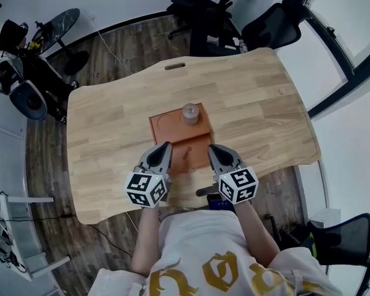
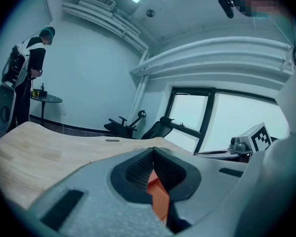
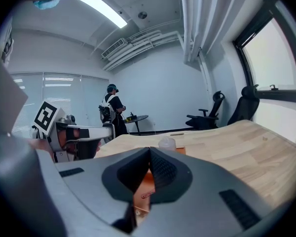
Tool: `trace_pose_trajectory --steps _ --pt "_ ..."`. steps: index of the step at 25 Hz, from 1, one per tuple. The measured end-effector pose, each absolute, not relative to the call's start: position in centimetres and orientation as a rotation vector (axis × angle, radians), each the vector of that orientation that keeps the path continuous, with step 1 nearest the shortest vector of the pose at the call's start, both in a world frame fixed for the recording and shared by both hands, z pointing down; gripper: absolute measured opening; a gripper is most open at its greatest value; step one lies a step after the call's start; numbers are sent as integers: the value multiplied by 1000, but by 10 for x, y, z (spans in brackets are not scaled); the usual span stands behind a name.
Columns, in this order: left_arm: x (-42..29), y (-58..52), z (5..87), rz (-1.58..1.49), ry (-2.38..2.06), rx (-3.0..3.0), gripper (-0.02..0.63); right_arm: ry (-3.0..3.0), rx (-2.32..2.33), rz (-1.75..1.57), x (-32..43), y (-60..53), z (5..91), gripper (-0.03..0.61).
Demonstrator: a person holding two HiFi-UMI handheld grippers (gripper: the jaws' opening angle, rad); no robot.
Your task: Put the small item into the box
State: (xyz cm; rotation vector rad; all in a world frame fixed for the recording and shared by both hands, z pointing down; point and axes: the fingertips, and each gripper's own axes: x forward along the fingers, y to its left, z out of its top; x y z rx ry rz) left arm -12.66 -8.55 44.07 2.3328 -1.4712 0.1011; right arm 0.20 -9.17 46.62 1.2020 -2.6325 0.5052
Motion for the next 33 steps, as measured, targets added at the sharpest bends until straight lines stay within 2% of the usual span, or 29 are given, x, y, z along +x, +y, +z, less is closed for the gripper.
trace_pose_trajectory --steps 11,33 --pt "-117 -83 437 94 -1426 2367 9 -2631 1153 435 -7 -82 457 11" --pt "-142 -74 438 69 -1446 2332 9 -2589 1222 432 -6 -85 461 11"
